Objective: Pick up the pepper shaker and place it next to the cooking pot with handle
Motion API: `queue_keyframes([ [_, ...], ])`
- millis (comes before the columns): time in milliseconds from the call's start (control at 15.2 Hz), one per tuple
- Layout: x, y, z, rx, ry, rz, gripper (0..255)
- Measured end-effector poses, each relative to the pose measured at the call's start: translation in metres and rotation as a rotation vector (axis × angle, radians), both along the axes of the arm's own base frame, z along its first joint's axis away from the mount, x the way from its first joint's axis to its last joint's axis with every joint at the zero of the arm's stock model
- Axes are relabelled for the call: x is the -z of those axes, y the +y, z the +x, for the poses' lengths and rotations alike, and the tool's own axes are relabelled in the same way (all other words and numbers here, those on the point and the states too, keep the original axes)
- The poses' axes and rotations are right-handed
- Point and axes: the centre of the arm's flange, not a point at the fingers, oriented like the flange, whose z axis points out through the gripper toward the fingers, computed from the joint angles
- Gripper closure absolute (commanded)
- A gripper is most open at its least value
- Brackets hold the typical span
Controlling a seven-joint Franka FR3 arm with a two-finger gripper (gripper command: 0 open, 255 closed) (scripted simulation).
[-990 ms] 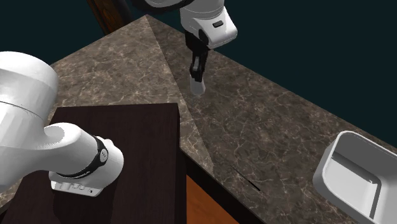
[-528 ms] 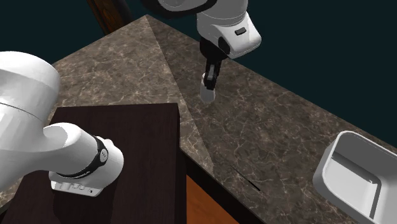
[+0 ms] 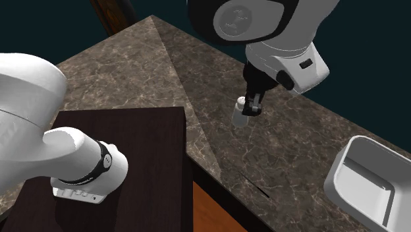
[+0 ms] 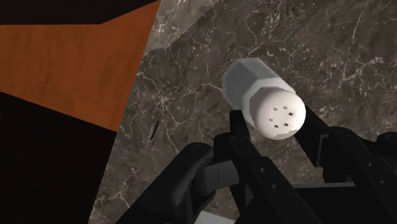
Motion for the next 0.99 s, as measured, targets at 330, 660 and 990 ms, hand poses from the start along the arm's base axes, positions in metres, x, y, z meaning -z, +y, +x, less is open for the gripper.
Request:
queue_keyframes([
  [330, -0.003, -0.053, 0.040, 0.000, 0.000, 0.000, 255],
  [660, -0.002, -0.107, 0.081, 0.000, 0.000, 0.000, 255],
  [990, -0.003, -0.157, 0.126, 0.000, 0.000, 0.000, 255],
])
